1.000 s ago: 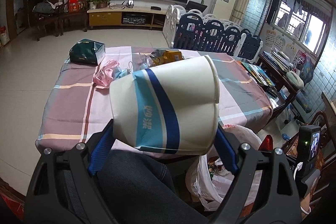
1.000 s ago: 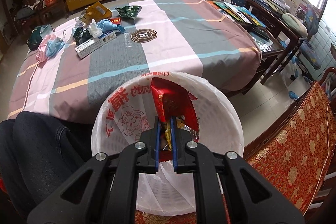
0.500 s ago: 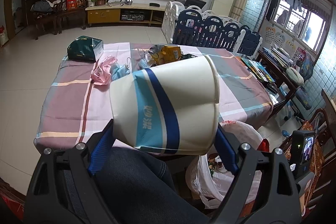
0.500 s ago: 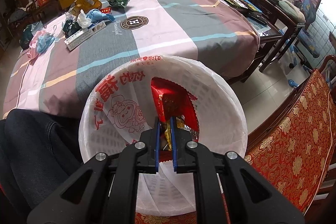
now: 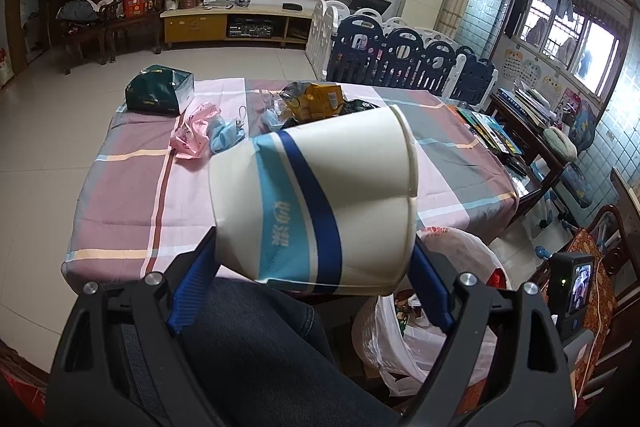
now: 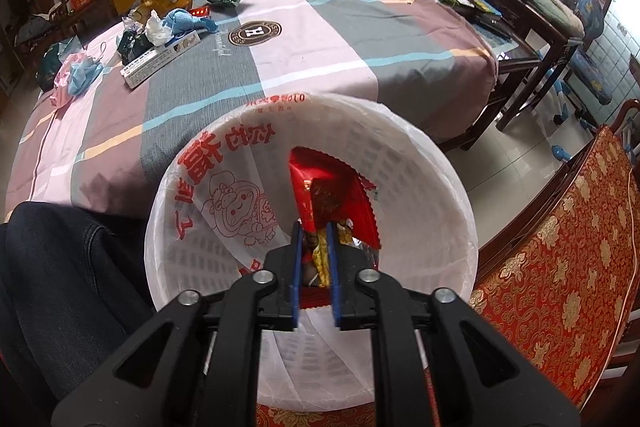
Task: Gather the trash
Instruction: 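Carry the red wrapper over the bin with the right tool while the left tool holds the cup, then open the right tool to drop the wrapper while the left tool drops the cup into the bin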
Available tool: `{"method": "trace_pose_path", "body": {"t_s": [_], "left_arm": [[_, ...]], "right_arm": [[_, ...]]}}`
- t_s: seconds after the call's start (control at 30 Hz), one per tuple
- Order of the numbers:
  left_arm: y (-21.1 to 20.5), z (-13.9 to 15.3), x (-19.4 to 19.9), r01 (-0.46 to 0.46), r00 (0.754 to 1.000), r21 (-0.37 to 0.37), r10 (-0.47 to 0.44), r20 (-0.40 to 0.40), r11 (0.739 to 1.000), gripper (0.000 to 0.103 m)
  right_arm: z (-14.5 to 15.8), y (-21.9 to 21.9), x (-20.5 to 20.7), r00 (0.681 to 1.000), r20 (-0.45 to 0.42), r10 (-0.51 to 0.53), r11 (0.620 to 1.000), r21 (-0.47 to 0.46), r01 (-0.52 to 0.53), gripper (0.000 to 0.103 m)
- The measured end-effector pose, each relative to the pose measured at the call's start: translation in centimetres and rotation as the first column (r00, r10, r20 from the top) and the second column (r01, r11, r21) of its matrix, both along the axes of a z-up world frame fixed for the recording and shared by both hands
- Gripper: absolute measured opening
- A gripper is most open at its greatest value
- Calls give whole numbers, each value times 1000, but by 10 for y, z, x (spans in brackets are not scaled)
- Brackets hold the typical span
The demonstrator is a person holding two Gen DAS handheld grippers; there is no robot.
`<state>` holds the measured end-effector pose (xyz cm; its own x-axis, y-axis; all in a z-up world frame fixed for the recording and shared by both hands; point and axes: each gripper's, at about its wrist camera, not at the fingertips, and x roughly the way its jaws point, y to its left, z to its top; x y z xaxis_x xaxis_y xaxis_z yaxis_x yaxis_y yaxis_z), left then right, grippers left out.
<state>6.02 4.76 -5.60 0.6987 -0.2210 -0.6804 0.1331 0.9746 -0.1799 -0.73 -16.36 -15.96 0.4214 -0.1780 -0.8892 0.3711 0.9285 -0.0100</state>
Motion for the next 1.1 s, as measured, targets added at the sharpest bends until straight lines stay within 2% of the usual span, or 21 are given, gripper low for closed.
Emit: {"method": "trace_pose_path", "body": {"t_s": [0.03,0.1,0.3,0.43,0.57,0.63,0.7,0.8,0.83,0.97,1.0,1.03,1.1], "left_arm": [[0,-1,0,1,1000,0,-1,-2,1000,87],[1,-3,1,1,1000,-2,-1,-7,1000,87],[5,-13,6,6,999,-45,-8,-44,999,87],[5,-20,11,15,997,-72,-20,-71,997,87],[-9,-35,22,114,979,-162,-139,-147,980,87],[-28,-46,27,192,955,-201,-230,-186,961,87],[-52,-58,31,278,918,-226,-328,-224,934,87],[-99,-74,34,411,838,-252,-472,-274,876,87],[-117,-80,34,464,801,-253,-524,-289,849,87],[-174,-101,34,609,688,-198,-635,-351,768,89],[-180,-105,36,620,677,-185,-639,-364,763,94],[-184,-109,38,621,679,-162,-630,-377,767,95],[-178,-114,46,596,704,-139,-598,-384,791,96]], "right_arm": [[-1,-2,-1,1000,1,-7,1000,7,7,45],[1,-5,-3,999,20,-30,1000,8,30,65],[15,-19,-7,994,83,-74,996,53,69,73],[33,-25,-10,984,157,-87,995,59,79,73],[61,-32,-15,964,251,-87,996,15,86,79],[74,-39,-21,949,299,-97,995,-4,103,81],[84,-48,-28,935,338,-111,992,-14,122,82],[92,-62,-37,917,377,-134,988,-20,152,83],[94,-68,-40,911,386,-144,986,-18,164,84],[94,-87,-47,896,402,-189,980,25,195,86],[92,-92,-47,893,404,-201,979,43,201,86],[91,-95,-45,890,405,-211,977,58,205,87],[88,-98,-41,888,404,-220,975,77,206,87]]}}
